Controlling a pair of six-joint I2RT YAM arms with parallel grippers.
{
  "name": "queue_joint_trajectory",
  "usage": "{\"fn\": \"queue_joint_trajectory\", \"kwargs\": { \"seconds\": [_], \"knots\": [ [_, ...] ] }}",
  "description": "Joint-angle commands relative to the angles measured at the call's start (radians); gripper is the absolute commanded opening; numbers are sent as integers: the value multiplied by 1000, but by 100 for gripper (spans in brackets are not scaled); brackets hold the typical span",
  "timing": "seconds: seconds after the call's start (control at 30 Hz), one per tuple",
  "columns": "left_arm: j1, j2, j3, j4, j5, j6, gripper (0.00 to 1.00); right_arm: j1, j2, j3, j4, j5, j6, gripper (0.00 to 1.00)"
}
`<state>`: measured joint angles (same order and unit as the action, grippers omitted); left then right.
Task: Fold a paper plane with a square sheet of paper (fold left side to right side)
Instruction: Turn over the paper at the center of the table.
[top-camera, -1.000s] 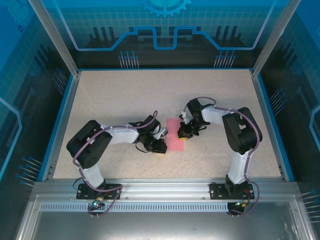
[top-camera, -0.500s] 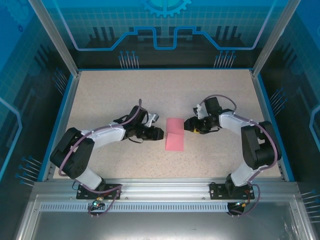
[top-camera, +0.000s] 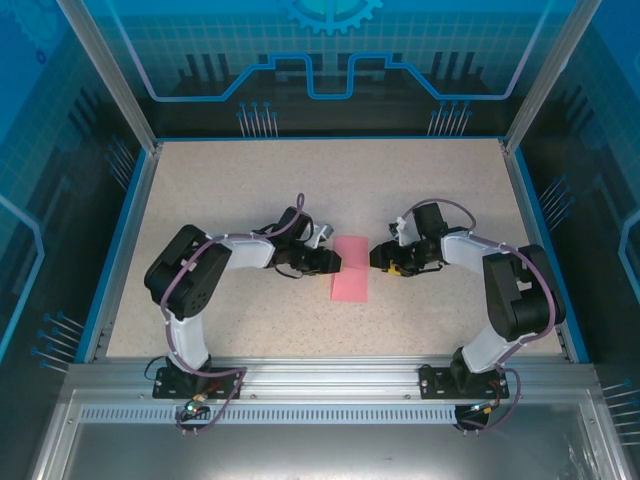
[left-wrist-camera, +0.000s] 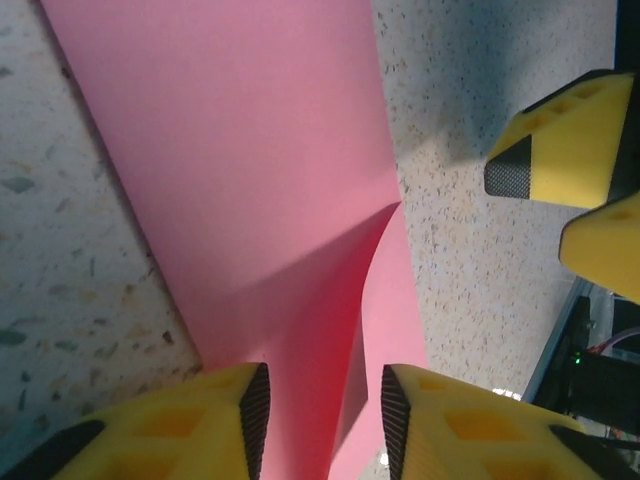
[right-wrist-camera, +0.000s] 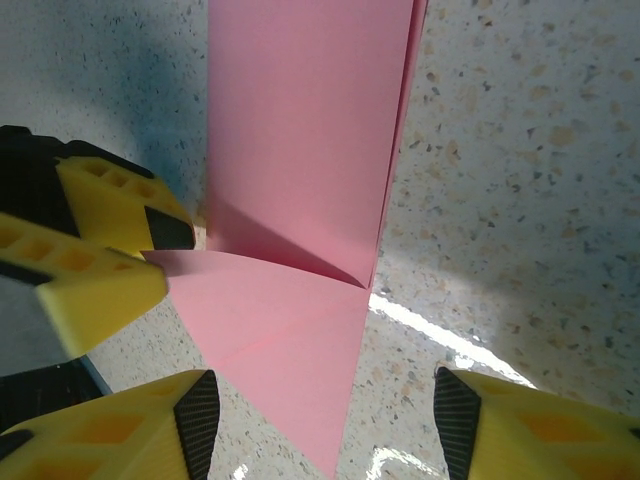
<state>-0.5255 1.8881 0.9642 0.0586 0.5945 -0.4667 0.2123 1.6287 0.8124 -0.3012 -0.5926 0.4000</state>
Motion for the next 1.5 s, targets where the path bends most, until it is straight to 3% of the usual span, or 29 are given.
{"fn": "queue_joint_trajectory", "kwargs": {
  "seconds": [0.0,0.1,0.2,0.6,0.9,1.0,1.13,1.27,1.47],
  "knots": [
    [2,12,31,32,41,-2,24,-10,-5,-10,2,-37,2,62],
    [4,-9,20,19,23,16,10,-6,7,-4,5,-53,7,63],
    [3,-40,2,8,5,27,4,2,26,9,10,-66,16,64],
    [4,-98,-47,-7,-27,33,4,62,115,61,61,-125,59,63],
    [6,-108,-42,-30,-50,40,7,119,199,139,97,-176,95,39],
    [12,-137,-48,-46,-96,34,25,121,195,146,96,-179,97,24],
    [35,-267,-103,-33,-176,-1,40,101,148,144,81,-177,91,3],
    [74,-436,-140,-67,-200,-32,67,72,60,160,72,-194,71,0],
    [148,-679,-159,-57,-125,-148,89,22,-108,222,90,-247,70,0]
  ]
}}
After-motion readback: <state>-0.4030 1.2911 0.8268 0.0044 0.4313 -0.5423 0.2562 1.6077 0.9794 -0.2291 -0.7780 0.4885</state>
